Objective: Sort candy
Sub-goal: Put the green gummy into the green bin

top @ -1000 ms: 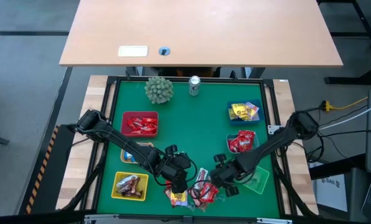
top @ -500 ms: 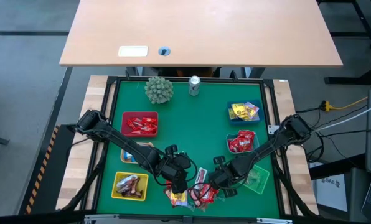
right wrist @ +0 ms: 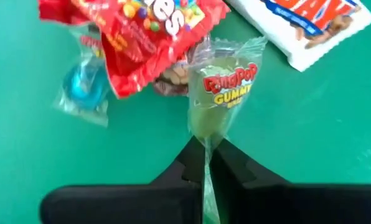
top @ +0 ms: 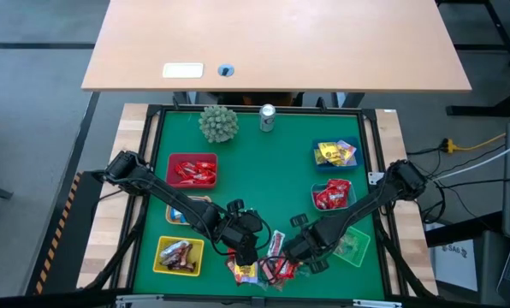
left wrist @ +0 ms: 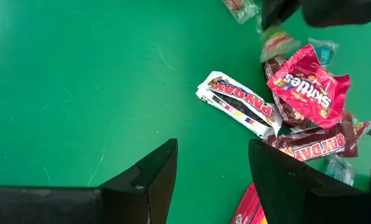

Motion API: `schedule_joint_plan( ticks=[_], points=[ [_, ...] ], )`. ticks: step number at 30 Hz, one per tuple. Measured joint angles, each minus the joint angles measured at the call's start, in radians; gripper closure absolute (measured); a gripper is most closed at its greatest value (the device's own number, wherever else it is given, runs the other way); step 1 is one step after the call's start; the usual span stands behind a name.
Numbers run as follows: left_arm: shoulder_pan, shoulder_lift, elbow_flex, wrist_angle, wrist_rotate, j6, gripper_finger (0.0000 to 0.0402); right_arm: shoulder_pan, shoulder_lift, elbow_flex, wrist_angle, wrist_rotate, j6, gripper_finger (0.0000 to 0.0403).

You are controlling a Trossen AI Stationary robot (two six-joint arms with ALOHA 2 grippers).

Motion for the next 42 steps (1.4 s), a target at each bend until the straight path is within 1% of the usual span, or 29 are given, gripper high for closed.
schedule_joint_plan(
  ticks=[3, 8, 12, 15, 20, 23, 28, 32, 35, 42],
  points=[
    [0.000, 0.000, 0.000, 0.000, 0.000, 0.000, 0.0218, 0.000, 0.000, 0.060, -0.102, 0.009, -0.021, 0.0399],
    [0.000, 0.000, 0.000, 0.000, 0.000, 0.000, 0.0218, 0.011, -0.001, 0.132, -0.262, 0.010, -0.032, 0.0397],
    [0.000, 0.000, 0.000, 0.000, 0.000, 0.000, 0.0218, 0.048, -0.020, 0.141, -0.379, 0.017, -0.029, 0.0400],
    [0.000, 0.000, 0.000, 0.000, 0.000, 0.000, 0.0218, 0.085, -0.046, 0.141, -0.457, 0.028, 0.008, 0.0399],
    [0.000, 0.000, 0.000, 0.000, 0.000, 0.000, 0.0218, 0.143, -0.086, 0.137, -0.539, 0.144, 0.103, 0.0401],
    [0.000, 0.000, 0.000, 0.000, 0.000, 0.000, 0.0218, 0.170, -0.097, 0.101, -0.591, 0.179, 0.170, 0.0398],
    [0.000, 0.000, 0.000, 0.000, 0.000, 0.000, 0.0218, 0.213, -0.099, 0.021, -0.630, 0.172, 0.250, 0.0398],
    [0.000, 0.000, 0.000, 0.000, 0.000, 0.000, 0.0218, 0.242, -0.099, -0.027, -0.627, 0.129, 0.259, 0.0398],
    [0.000, 0.000, 0.000, 0.001, 0.000, 0.000, 0.0218, 0.255, -0.099, -0.045, -0.627, 0.112, 0.260, 0.0398],
    [0.000, 0.000, 0.000, 0.002, 0.001, 0.000, 0.0218, 0.255, -0.099, -0.050, -0.625, 0.111, 0.254, 0.0397]
  ],
)
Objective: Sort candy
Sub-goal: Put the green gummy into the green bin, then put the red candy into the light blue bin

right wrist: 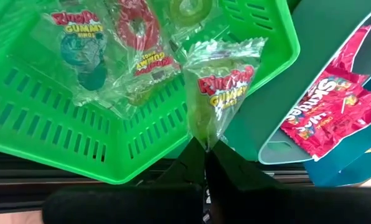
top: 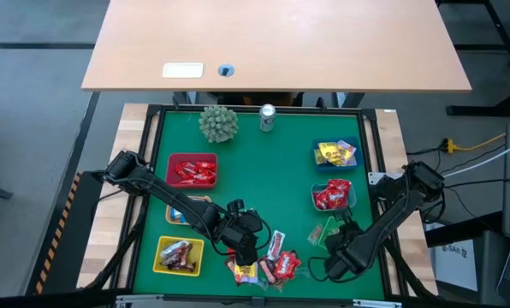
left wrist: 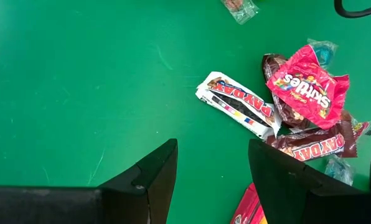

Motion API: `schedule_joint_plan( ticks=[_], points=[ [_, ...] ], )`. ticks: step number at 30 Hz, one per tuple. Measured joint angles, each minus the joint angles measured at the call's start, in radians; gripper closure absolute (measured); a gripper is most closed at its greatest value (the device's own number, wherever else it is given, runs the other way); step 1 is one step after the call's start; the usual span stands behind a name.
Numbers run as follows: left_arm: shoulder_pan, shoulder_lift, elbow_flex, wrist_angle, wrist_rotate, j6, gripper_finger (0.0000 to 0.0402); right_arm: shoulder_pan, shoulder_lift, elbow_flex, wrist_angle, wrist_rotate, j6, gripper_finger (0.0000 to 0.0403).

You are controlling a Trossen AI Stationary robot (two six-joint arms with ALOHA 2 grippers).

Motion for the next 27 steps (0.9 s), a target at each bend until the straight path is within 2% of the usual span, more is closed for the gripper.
schedule_joint_plan(
  ticks=[3, 6, 13, 17, 21, 27],
  points=[
    [0.000, 0.000, 0.000, 0.000, 0.000, 0.000, 0.0218, 0.000, 0.000, 0.000, 0.000, -0.001, -0.001, 0.0395],
    [0.000, 0.000, 0.000, 0.000, 0.000, 0.000, 0.0218, 0.000, 0.000, 0.000, -0.005, -0.018, -0.001, 0.0374],
    [0.000, 0.000, 0.000, 0.000, 0.000, 0.000, 0.0218, 0.000, 0.000, 0.000, -0.041, -0.024, -0.007, 0.0271],
    [0.000, 0.000, 0.000, 0.000, 0.000, 0.000, 0.0218, 0.000, 0.000, 0.001, -0.080, -0.025, -0.001, 0.0234],
    [0.000, 0.000, 0.000, 0.006, 0.000, 0.000, 0.0218, 0.000, -0.020, 0.014, -0.079, -0.031, 0.001, 0.0218],
    [0.000, 0.000, 0.000, 0.014, 0.000, 0.000, 0.0218, 0.000, -0.038, 0.110, -0.077, -0.032, 0.008, 0.0215]
  ],
)
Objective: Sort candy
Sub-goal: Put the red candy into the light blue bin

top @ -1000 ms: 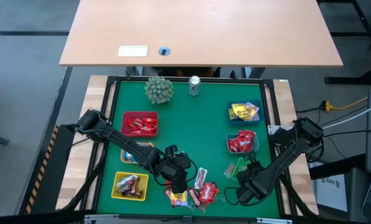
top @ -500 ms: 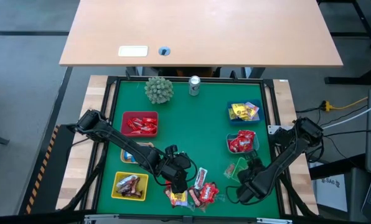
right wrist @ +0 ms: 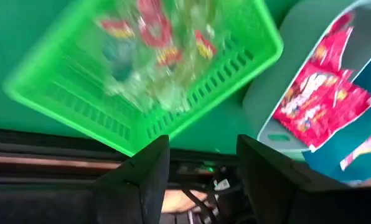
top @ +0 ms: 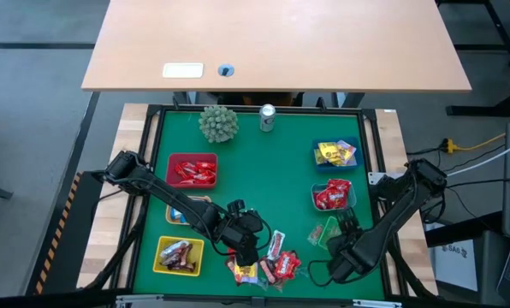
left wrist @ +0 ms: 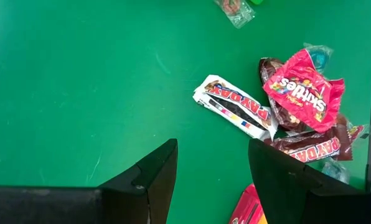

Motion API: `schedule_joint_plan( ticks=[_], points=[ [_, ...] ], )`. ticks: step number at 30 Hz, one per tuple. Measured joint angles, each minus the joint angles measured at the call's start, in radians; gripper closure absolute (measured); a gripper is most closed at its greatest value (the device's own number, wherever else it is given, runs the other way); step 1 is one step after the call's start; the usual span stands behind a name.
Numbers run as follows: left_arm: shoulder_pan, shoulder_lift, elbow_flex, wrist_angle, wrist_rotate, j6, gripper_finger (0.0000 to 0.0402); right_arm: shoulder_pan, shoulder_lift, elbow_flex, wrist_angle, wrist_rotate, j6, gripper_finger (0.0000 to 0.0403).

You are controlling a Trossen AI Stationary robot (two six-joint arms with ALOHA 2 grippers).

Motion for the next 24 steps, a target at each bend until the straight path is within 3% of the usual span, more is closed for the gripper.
schedule_joint_plan(
  ticks=[5, 12, 24],
  points=[
    [0.000, 0.000, 0.000, 0.002, 0.000, 0.000, 0.0218, 0.000, -0.002, 0.089, 0.070, 0.051, -0.003, 0.0215],
    [0.000, 0.000, 0.000, 0.015, 0.000, 0.000, 0.0218, 0.000, 0.002, 0.104, 0.409, 0.148, -0.080, 0.0215],
    [-0.002, 0.000, 0.000, 0.022, 0.000, 0.000, 0.0218, 0.000, 0.017, -0.017, 0.840, 0.237, -0.189, 0.0215]
  ],
)
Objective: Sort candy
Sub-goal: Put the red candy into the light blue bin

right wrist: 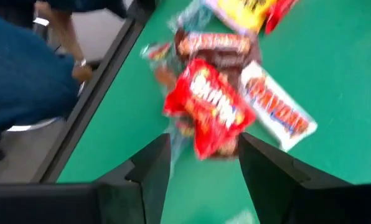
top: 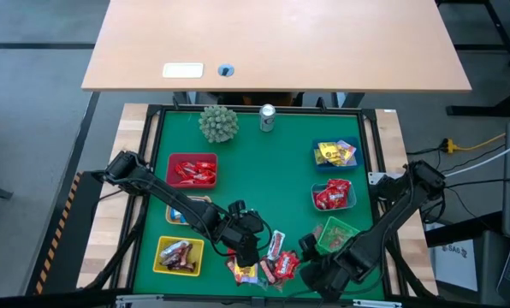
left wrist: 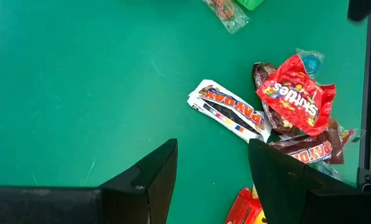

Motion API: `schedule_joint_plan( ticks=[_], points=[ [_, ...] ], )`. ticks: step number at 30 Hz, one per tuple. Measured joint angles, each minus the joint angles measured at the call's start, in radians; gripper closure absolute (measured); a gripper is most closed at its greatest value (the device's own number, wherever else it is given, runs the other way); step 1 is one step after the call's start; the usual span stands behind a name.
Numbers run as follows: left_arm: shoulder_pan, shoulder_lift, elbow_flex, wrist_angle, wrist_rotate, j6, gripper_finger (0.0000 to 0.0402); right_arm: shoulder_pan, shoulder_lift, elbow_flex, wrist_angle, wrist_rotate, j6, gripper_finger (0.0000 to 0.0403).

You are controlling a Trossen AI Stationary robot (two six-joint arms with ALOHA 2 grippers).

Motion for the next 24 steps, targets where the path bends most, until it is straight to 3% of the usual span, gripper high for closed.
schedule_joint_plan(
  ticks=[6, 18, 24],
  points=[
    [0.000, 0.000, 0.000, 0.003, 0.000, 0.000, 0.0218, -0.006, 0.025, -0.060, 0.155, 0.049, -0.058, 0.0215],
    [0.000, 0.000, 0.000, 0.019, 0.000, 0.000, 0.0218, -0.021, 0.168, -0.080, 0.164, 0.049, -0.063, 0.0216],
    [0.000, 0.000, 0.000, 0.022, 0.000, 0.000, 0.0218, -0.029, 0.196, -0.080, 0.163, 0.055, -0.064, 0.0267]
  ],
)
